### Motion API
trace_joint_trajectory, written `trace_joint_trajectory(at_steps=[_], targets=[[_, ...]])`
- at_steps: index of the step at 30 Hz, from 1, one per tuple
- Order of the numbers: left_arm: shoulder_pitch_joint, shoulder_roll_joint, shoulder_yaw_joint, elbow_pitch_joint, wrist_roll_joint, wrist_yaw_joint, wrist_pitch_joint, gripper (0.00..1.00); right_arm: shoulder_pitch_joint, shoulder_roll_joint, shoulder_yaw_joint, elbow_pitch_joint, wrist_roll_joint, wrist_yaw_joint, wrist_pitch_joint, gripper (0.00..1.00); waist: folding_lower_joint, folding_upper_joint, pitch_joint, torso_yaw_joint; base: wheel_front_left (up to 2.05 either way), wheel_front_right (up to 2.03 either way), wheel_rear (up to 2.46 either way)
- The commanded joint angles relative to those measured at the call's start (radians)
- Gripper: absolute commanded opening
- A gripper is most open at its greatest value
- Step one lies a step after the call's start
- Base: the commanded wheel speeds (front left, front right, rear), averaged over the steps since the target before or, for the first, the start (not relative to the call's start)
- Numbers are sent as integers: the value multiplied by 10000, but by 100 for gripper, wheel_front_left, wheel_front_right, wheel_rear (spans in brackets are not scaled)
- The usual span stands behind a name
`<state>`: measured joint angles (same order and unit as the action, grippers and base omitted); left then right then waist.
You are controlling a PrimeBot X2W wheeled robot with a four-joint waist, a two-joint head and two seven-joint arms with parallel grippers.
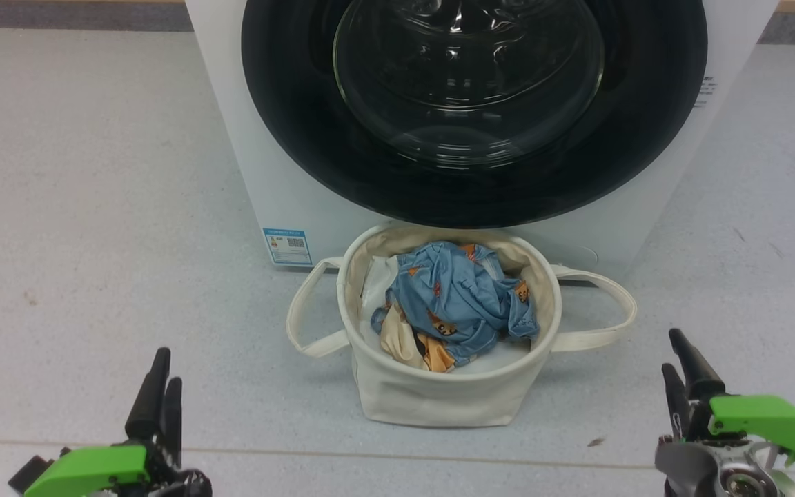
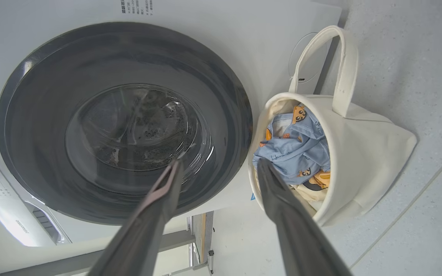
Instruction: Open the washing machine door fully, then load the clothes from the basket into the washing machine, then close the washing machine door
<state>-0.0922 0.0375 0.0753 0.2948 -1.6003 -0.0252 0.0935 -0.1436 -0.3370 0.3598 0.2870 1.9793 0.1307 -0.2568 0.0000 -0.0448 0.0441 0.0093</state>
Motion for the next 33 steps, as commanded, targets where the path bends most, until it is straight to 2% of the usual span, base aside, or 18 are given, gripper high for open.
trace_joint_trajectory(at_steps=[1, 7, 8, 19, 33], targets=[[-597, 235, -6, -211, 214, -19, -105, 100, -710, -126, -177, -272, -396, 0, -5, 100, 0, -5, 18, 6, 0, 0, 0], [-802, 507, -316, -92, 949, -6, -459, 100, -800, 9, -384, -373, -1583, 0, -8, 100, 0, -27, 53, 39, 0, 0, 0], [-875, 589, -437, -34, 1247, 19, -561, 100, -831, 38, -361, -345, -2126, 0, -9, 100, 0, -28, 54, 50, 0, 0, 0], [-1227, 942, -841, 171, 2797, 148, -892, 100, -1041, 210, -298, -292, -4253, 0, -13, 100, 0, -28, 50, 111, 0, 0, 0], [-1598, 1258, -1068, 322, 4630, 63, -1302, 100, -1495, 229, -83, -52, -6574, 0, -19, 100, 0, -28, 55, 228, 0, 0, 0]])
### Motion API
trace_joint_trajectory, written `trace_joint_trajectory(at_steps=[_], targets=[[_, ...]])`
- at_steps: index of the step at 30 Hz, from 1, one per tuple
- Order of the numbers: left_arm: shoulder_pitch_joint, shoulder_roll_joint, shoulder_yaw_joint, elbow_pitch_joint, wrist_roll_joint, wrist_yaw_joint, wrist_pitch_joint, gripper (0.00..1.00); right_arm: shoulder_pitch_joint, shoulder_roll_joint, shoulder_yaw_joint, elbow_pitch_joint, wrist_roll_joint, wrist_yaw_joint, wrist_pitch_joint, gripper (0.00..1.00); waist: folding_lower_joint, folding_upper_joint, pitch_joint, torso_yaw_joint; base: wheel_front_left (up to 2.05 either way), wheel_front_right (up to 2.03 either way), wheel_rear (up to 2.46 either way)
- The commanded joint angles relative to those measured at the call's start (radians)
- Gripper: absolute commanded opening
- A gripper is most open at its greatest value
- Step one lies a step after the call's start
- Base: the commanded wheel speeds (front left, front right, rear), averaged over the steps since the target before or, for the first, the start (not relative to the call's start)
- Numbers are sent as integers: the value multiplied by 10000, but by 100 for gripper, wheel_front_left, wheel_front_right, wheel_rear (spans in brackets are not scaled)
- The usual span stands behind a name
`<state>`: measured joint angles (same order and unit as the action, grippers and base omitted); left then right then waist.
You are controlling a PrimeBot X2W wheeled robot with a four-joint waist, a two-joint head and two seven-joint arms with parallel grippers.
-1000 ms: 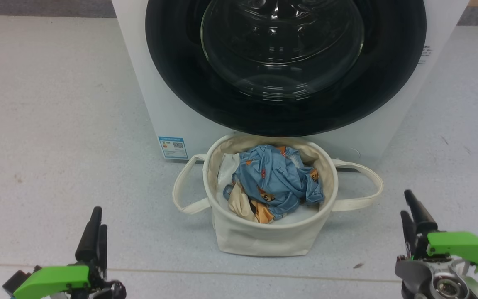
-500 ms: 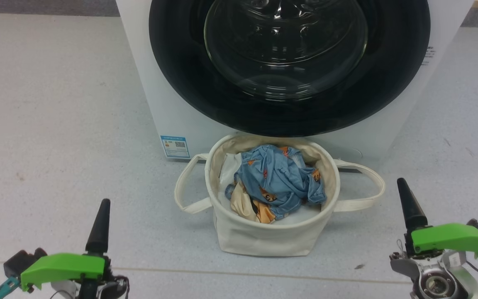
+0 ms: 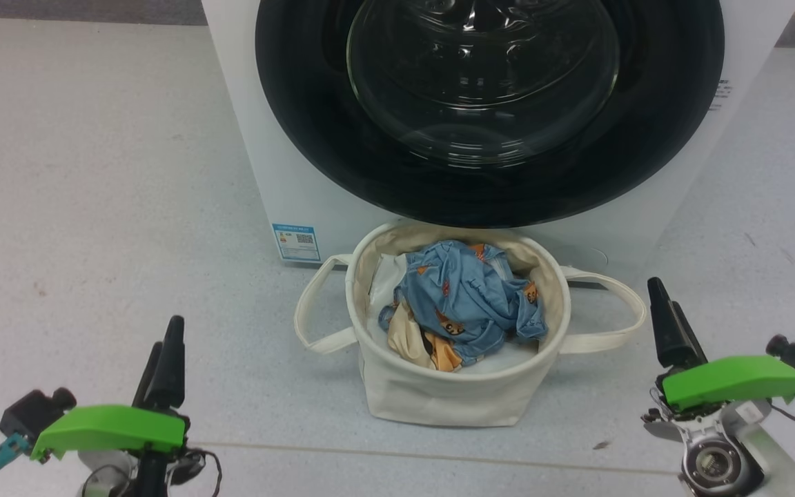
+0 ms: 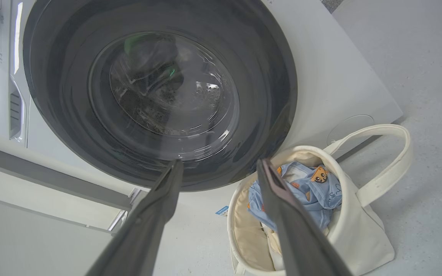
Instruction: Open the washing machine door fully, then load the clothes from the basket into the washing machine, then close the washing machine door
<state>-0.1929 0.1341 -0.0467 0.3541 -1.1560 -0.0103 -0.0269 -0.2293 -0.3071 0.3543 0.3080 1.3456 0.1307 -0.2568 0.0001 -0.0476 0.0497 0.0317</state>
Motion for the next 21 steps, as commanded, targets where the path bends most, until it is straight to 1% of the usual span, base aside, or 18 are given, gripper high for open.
trace_joint_trajectory(at_steps=[1, 9, 21], targets=[[-621, 302, 145, -226, 282, -84, -127, 100, -656, -55, -37, -259, -369, 0, -19, 100, -1, -1, 1, 16, 0, 0, 0], [-954, 444, 15, 27, 1158, -38, -361, 100, -836, 32, -104, -307, -1514, 0, -22, 100, -1, -1, 37, 102, 0, 0, 0], [-1359, 695, -218, 415, 2444, -82, -712, 100, -1106, 154, -77, -214, -3247, 0, -27, 100, -1, -1, -11, 208, 0, 0, 0]])
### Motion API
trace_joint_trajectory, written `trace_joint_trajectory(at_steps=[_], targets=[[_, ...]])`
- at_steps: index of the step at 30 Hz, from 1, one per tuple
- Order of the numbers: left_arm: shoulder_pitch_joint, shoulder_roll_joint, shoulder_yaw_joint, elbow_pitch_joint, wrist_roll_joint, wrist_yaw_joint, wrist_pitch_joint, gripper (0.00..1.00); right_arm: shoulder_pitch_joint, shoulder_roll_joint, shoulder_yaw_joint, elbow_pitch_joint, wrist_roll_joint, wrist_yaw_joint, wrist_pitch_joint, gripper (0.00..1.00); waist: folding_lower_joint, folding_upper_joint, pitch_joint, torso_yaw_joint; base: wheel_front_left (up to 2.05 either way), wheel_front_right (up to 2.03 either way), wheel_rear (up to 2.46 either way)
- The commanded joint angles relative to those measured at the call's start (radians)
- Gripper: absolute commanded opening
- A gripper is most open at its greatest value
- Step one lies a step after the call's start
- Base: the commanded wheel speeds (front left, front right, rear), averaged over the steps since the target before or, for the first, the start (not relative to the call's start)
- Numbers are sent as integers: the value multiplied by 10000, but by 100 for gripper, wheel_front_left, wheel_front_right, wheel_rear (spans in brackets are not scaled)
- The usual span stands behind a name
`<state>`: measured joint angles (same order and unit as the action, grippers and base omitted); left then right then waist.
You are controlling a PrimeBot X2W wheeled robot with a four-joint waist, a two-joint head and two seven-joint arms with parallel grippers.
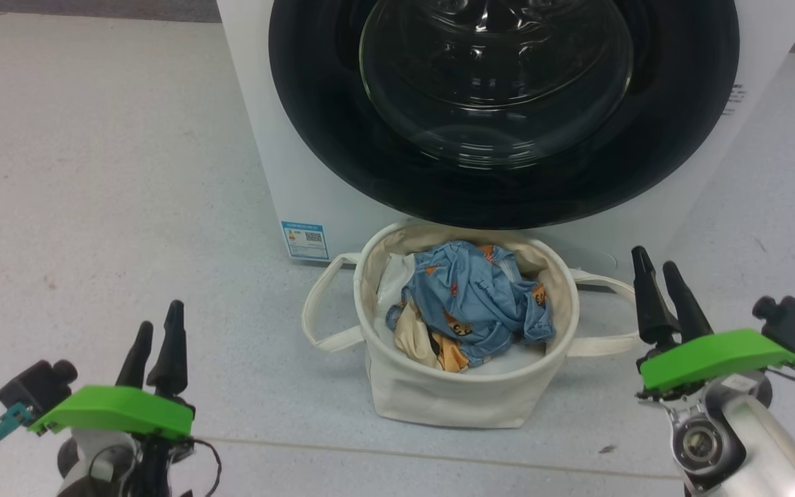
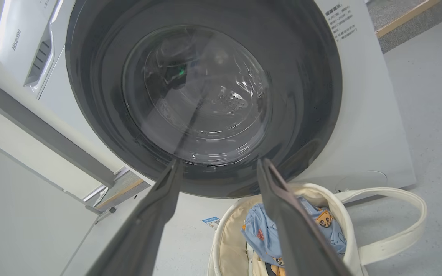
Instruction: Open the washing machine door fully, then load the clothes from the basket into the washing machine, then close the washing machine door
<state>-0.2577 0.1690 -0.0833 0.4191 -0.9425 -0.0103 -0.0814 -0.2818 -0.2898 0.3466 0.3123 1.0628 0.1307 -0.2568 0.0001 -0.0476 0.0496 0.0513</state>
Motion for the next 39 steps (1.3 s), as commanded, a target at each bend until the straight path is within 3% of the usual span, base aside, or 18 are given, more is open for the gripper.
trace_joint_trajectory(at_steps=[1, 39], targets=[[-741, 368, 129, -209, 421, -85, -197, 100, -600, -12, 4, -244, -563, 0, -27, 100, -1, -1, -16, 21, 0, 0, 0], [-1914, 1155, -167, 766, 4253, -193, -1278, 100, -1489, 315, 175, 234, -5778, 0, -42, 100, -1, -1, -92, 225, 0, 0, 0]])
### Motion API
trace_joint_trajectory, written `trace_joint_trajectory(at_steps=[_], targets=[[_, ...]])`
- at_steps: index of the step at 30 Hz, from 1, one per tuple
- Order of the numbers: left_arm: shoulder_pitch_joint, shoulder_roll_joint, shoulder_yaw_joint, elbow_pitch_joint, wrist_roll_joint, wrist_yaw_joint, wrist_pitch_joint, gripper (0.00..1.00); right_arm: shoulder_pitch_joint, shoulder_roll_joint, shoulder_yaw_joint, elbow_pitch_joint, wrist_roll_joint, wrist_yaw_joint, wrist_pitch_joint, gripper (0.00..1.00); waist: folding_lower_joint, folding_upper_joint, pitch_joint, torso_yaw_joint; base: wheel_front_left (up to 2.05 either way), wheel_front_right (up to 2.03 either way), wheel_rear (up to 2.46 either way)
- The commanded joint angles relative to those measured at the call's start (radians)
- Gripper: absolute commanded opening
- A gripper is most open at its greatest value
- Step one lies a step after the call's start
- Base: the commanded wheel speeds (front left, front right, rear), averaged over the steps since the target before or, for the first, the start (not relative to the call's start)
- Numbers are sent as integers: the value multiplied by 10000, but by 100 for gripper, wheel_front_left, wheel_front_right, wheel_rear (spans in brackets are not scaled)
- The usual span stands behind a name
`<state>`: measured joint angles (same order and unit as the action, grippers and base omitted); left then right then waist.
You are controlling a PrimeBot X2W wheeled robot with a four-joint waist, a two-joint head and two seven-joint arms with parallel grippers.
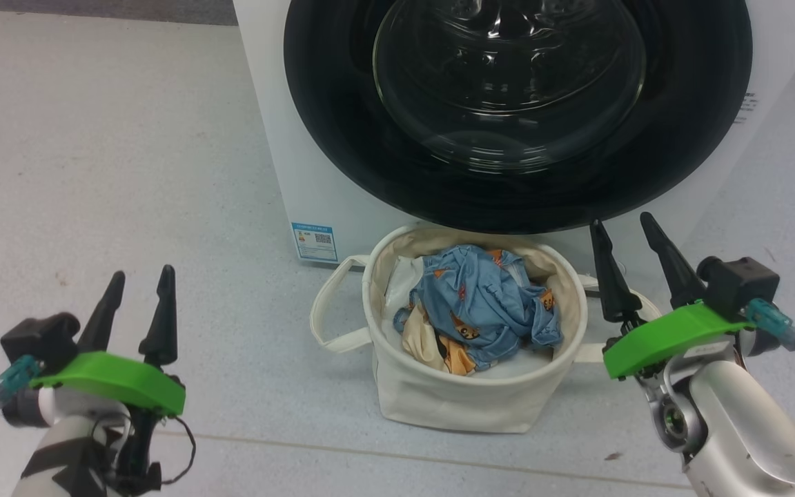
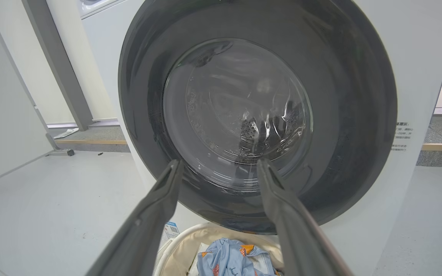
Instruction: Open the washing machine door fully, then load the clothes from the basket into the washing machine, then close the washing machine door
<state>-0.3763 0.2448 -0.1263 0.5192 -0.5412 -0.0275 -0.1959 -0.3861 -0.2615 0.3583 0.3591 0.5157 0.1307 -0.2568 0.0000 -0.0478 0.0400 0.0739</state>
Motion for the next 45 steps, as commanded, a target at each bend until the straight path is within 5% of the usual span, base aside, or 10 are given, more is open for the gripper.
trace_joint_trajectory(at_steps=[1, 18, 45], targets=[[-757, 419, 273, -196, 319, -27, -163, 100, -469, 53, 27, -201, -446, 0, -42, 100, 0, 2, 5, 0, 0, 0, 0], [-1378, 802, 97, 337, 2009, -125, -659, 100, -890, 317, -75, 181, -2819, 0, -49, 100, 0, 2, 36, 110, 0, 0, 0], [-1306, 880, 300, 284, 2055, -139, -659, 100, -637, 359, -863, 230, -2853, 0, -49, 100, 0, 2, 63, 58, 0, 0, 0]])
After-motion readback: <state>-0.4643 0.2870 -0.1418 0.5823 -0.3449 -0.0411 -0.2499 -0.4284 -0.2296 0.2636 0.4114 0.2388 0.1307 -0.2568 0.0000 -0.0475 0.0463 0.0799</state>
